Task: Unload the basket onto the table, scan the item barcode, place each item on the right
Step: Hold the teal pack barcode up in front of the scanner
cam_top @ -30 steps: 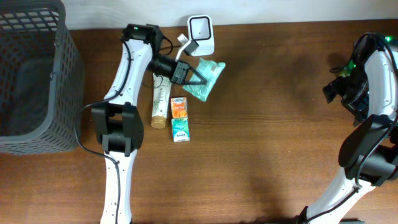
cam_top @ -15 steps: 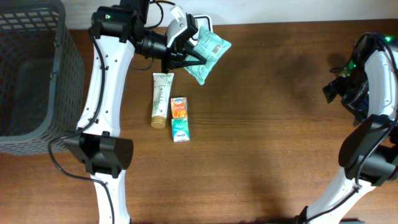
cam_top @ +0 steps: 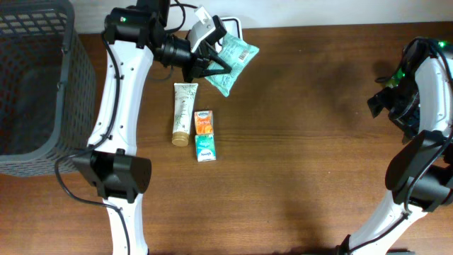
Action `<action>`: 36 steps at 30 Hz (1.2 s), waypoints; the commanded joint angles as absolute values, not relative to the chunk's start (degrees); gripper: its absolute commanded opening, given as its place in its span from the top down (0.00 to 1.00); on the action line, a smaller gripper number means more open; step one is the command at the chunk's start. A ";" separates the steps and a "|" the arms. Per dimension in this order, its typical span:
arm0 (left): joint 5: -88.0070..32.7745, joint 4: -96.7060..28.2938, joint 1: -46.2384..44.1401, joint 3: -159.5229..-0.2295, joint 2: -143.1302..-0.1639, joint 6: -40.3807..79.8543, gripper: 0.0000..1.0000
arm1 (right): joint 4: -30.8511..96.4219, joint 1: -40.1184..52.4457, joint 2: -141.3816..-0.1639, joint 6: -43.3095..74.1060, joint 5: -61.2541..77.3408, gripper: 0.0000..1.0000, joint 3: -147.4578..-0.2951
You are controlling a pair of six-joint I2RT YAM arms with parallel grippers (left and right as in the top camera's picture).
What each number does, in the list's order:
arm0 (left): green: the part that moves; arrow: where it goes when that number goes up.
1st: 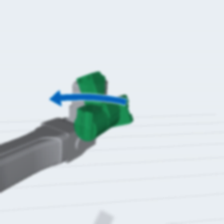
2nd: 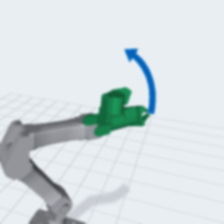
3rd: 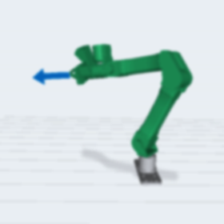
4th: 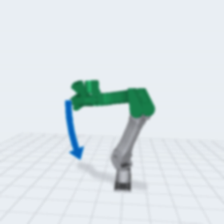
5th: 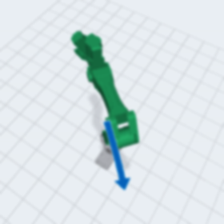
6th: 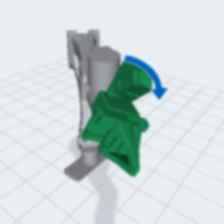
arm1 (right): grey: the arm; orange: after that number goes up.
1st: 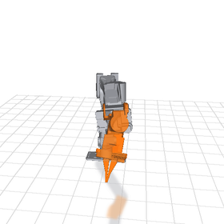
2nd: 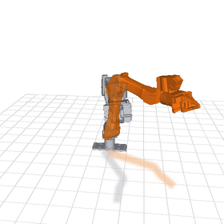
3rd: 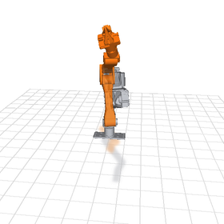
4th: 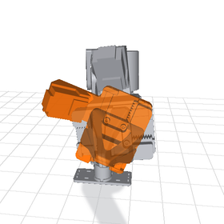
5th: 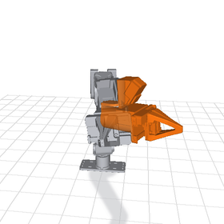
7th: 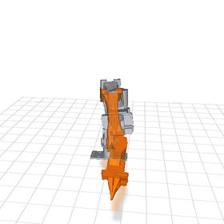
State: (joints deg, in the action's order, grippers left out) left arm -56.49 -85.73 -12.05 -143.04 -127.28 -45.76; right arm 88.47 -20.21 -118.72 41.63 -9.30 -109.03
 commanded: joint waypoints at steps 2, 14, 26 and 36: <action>-49.76 -81.71 -14.26 -133.84 -127.44 -30.52 1.00 | 88.66 -20.23 -118.24 42.06 -9.43 0.01 -110.06; 7.99 -60.18 -31.44 -118.15 -130.61 2.28 1.00 | 88.68 -20.23 -118.24 42.06 -9.43 0.01 -110.06; 16.38 -61.41 -42.00 -118.15 -138.17 2.37 0.71 | 88.68 -20.23 -118.24 42.06 -9.43 0.01 -110.06; 36.27 -65.08 -45.10 -122.54 -138.15 2.31 1.00 | 88.66 -20.23 -118.24 42.06 -9.43 0.01 -110.06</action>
